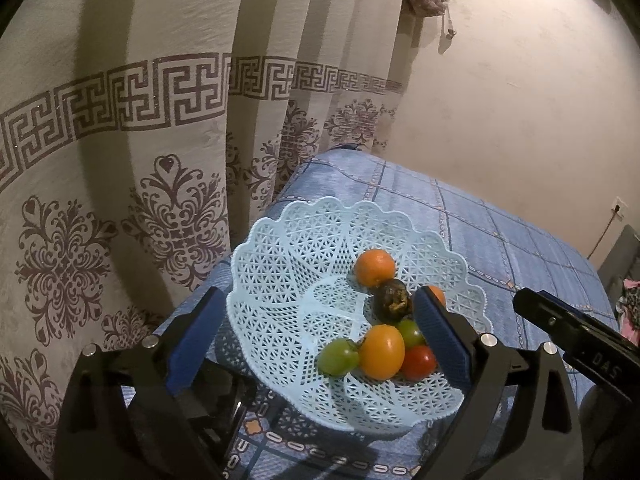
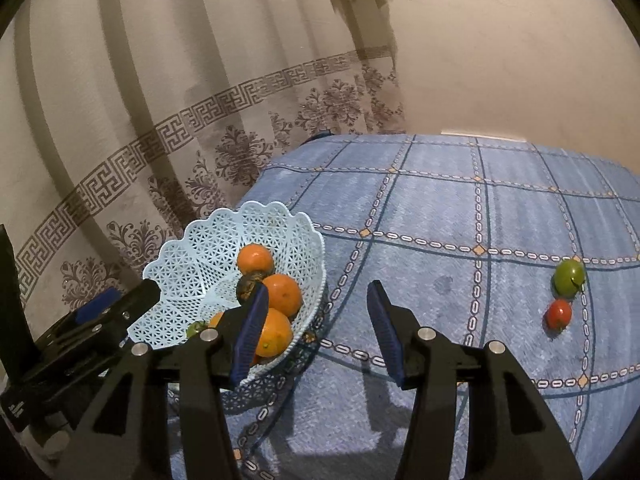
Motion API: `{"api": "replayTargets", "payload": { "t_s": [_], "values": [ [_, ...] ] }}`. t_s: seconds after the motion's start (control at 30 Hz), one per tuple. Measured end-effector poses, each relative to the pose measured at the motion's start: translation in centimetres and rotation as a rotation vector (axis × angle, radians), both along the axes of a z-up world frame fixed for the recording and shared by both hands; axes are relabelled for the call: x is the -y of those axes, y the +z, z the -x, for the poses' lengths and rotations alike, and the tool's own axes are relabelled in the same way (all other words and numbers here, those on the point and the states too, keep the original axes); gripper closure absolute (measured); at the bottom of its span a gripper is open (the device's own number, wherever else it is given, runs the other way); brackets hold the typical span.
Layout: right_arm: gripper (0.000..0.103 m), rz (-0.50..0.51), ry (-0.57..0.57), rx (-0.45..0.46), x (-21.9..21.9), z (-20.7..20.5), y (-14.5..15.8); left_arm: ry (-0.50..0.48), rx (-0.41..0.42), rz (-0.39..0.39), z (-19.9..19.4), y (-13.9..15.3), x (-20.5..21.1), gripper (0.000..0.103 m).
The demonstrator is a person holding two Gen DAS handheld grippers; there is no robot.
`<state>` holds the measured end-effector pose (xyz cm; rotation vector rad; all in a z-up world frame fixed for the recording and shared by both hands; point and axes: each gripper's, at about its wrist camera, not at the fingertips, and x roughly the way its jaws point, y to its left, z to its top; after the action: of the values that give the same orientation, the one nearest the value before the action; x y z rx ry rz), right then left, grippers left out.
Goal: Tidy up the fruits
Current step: 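Release the orange into the basket with the right gripper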
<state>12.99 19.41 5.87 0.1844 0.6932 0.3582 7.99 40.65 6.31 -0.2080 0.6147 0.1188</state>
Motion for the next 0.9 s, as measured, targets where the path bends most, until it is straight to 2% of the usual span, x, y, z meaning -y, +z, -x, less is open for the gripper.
{"api": "replayTargets", "payload": {
  "t_s": [0.9],
  "values": [
    [0.051,-0.007,-0.076,-0.039,4.2,1.0,-1.6,-0.079,0.023,-0.056,0.6,0.5,2.8,0.007]
  ]
}}
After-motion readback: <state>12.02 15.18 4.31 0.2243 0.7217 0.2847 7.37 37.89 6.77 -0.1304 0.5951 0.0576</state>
